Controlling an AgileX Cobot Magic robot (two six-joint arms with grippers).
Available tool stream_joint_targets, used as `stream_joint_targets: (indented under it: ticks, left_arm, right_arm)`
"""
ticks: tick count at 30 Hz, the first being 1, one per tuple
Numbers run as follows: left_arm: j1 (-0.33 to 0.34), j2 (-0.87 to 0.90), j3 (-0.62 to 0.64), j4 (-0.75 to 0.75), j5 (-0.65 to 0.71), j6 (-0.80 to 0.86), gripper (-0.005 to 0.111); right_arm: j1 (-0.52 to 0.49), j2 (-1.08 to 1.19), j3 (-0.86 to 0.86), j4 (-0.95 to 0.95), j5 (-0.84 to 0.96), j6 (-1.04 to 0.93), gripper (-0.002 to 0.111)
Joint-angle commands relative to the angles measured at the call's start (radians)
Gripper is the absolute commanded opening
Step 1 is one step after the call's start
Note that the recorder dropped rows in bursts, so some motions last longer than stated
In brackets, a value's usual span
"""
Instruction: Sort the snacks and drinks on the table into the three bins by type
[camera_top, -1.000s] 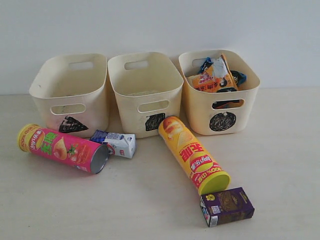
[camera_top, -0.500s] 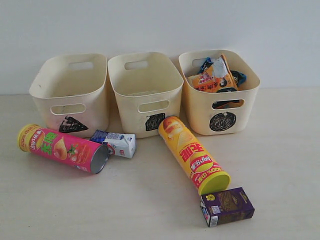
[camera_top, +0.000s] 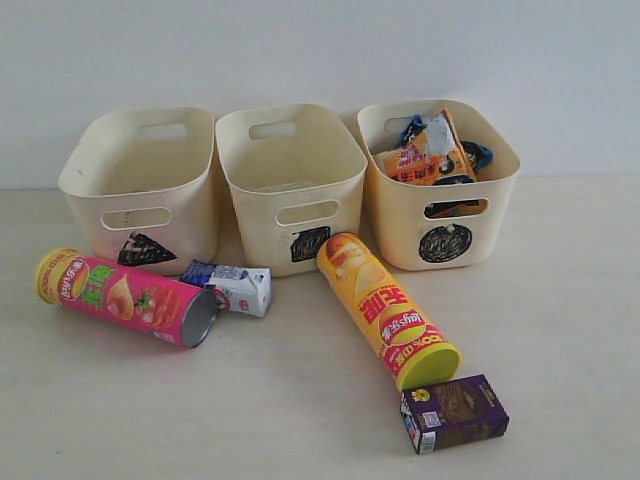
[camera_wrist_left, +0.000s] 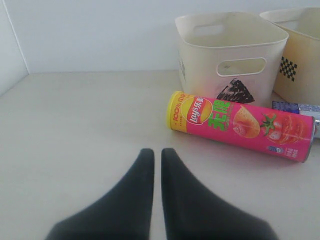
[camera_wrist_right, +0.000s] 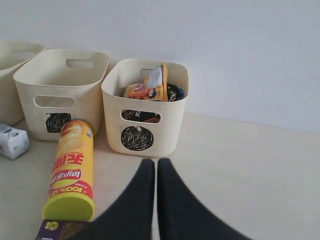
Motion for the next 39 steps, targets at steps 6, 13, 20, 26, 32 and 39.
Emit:
stream_joint_targets:
  ticks: [6, 13, 20, 26, 32, 39]
  left_arm:
    - [0.001, -0.004, 0.003, 0.002, -0.004, 0.004, 0.004]
    - [0.001, -0.004, 0.003, 0.002, -0.004, 0.004, 0.004]
    - [0.001, -0.004, 0.003, 0.002, -0.004, 0.004, 0.004]
    - [0.001, -0.004, 0.003, 0.002, -0.004, 0.004, 0.004]
    - [0.001, -0.004, 0.003, 0.002, -0.004, 0.004, 0.004]
    - [0.001, -0.004, 0.003, 0.002, -0.004, 0.004, 0.004]
  right_arm:
    - [-0.005, -0.007, 0.005, -0.362, -0.01, 0.491, 0.0]
    - [-0.005, -0.012, 0.016, -0.497, -0.008, 0.62, 0.0]
    - [-0.005, -0.1, 0.085, -0.541, -0.031, 0.67, 0.0]
    - [-0.005, -0.1, 0.123, -0.549, -0.039, 0.688, 0.0]
    - [-0.005, -0.1, 0.197, -0.563, -0.078, 0.688, 0.0]
    - [-0.005, -0.1, 0.247, -0.615, -0.122, 0.726, 0.0]
